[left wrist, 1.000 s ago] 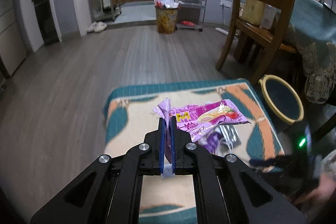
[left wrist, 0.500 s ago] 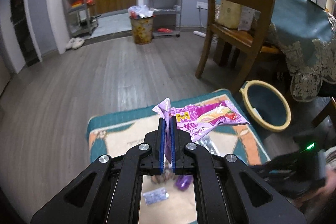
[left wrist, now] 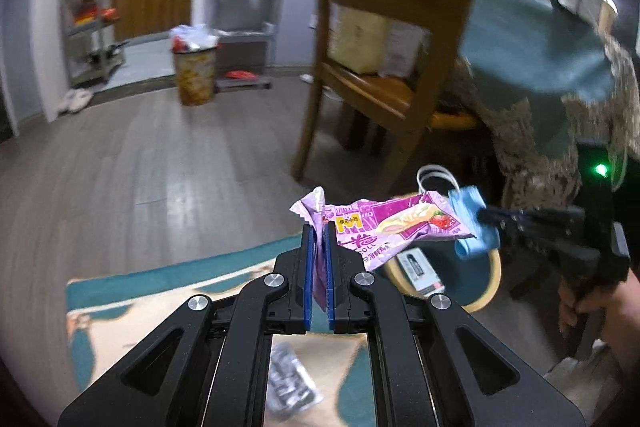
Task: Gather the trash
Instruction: 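Carry wrapper and mask over the bin and open both tools, then move both open tools back over the cushion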
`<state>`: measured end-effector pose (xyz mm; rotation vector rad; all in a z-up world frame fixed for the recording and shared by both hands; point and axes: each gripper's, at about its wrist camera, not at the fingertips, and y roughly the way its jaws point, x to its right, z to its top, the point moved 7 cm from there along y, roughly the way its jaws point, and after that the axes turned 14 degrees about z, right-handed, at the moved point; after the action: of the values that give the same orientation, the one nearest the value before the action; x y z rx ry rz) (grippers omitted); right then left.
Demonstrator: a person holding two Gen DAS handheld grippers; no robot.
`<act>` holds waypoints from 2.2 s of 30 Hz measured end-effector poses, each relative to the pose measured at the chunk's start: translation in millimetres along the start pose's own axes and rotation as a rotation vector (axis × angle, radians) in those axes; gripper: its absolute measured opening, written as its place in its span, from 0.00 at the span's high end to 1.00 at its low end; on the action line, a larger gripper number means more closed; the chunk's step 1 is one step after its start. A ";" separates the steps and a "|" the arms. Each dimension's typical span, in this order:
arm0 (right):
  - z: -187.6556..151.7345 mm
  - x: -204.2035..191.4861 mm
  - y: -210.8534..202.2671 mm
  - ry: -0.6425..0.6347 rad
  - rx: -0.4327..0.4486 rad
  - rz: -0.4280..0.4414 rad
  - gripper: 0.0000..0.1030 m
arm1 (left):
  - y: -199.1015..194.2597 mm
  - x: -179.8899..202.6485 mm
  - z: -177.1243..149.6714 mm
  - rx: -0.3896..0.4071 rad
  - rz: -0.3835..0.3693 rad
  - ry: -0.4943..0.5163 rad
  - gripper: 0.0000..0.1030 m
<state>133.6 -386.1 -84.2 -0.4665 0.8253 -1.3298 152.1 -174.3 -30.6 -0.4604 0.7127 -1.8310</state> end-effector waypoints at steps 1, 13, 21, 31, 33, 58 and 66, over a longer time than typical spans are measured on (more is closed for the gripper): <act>-0.6 13.5 1.3 0.031 -0.002 -0.004 0.99 | 6.6 10.8 0.0 -0.005 -0.004 0.021 0.94; -22.2 144.4 21.4 0.295 -0.072 -0.084 0.98 | 97.2 138.4 -44.3 -0.140 -0.057 0.253 0.94; -26.9 148.4 15.4 0.267 -0.077 -0.086 0.98 | 126.2 178.8 -59.6 -0.164 -0.052 0.312 0.94; -22.5 132.0 16.4 0.207 -0.072 -0.062 0.84 | 125.0 170.2 -54.7 -0.148 -0.038 0.276 0.68; -21.1 128.0 17.4 0.193 -0.075 -0.060 0.84 | 119.7 163.9 -50.3 -0.138 -0.037 0.255 0.68; -8.4 -8.1 13.4 0.005 -0.047 0.028 0.16 | 6.4 -10.3 -36.5 -0.027 0.155 0.028 0.34; -18.1 -75.6 34.2 -0.048 -0.074 0.109 0.08 | -26.1 -89.2 -47.6 -0.012 0.285 -0.079 0.22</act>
<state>140.7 -303.1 -101.0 -0.5028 0.8501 -1.1870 136.4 -72.3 -46.9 -0.4142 0.6976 -1.5339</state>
